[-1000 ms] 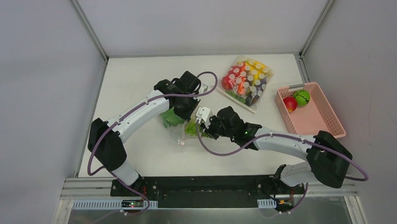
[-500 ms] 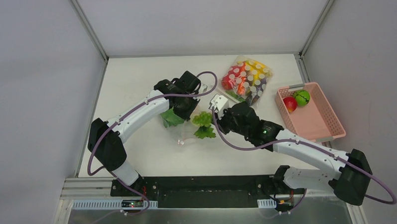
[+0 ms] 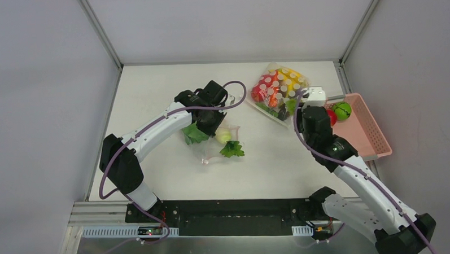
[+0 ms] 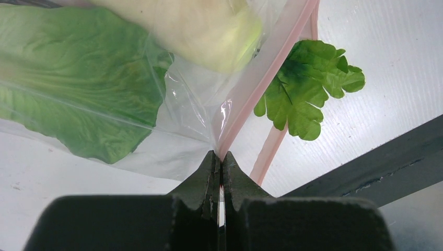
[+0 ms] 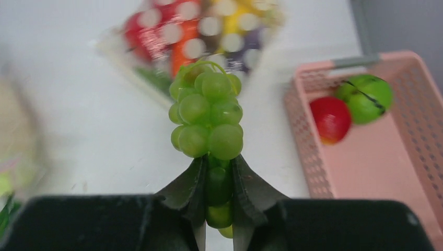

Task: Open the zip-top bag and remove the fake food

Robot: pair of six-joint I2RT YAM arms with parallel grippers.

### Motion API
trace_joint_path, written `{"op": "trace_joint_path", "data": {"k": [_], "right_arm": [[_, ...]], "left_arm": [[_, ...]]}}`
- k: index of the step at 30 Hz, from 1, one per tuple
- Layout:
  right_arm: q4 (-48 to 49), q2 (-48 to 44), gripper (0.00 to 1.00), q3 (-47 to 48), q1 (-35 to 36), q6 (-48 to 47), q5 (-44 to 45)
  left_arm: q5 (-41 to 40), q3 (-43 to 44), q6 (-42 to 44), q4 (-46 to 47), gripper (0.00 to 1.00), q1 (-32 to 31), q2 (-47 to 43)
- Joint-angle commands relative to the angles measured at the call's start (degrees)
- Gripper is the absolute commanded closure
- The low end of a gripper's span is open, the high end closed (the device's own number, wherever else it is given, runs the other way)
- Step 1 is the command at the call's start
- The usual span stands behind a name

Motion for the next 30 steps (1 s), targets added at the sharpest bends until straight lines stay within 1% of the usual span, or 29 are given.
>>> {"op": "trace_joint_path", "data": {"k": [1, 5, 10, 15, 19, 25, 26, 30], "right_arm": [[-0.7, 0.2, 1.0, 1.8, -13.0, 10.0, 8.3], [-0.7, 5.0, 1.0, 3.1, -26.1, 19.5, 10.6], [-0.7, 12.2, 1.0, 5.2, -35.3, 31.1, 14.4], [-0.4, 18.8, 0.99, 5.7, -38.9, 40.2, 20.1], [2.2, 24.3, 0.94, 5.7, -41.1, 41.7, 19.4], [2.3, 30.6, 0.94, 5.6, -42.8, 47.1, 17.8], [2.4, 31.3, 0.92, 5.5, -42.8, 47.4, 16.7], [2.9, 31.4, 0.74, 4.4, -42.8, 46.8, 9.4]], "left_arm": [[-1.2, 2.0, -0.4, -1.4, 1.0, -0.1, -0.8], [-0.6, 2.0, -0.5, -1.3, 1.0, -0.1, -1.0], [-0.5, 1.9, -0.5, -1.2, 1.0, -0.1, -1.6], [-0.4, 1.9, -0.5, -1.3, 1.0, -0.1, -2.1], [-0.2, 1.7, -0.5, -1.1, 1.0, -0.1, -2.6], [0.0, 1.7, -0.5, -1.0, 1.0, -0.1, -2.4], [0.1, 1.7, -0.5, -1.1, 1.0, -0.1, -2.3], [0.1, 1.8, -0.5, -1.1, 1.0, -0.1, -1.9]]}}
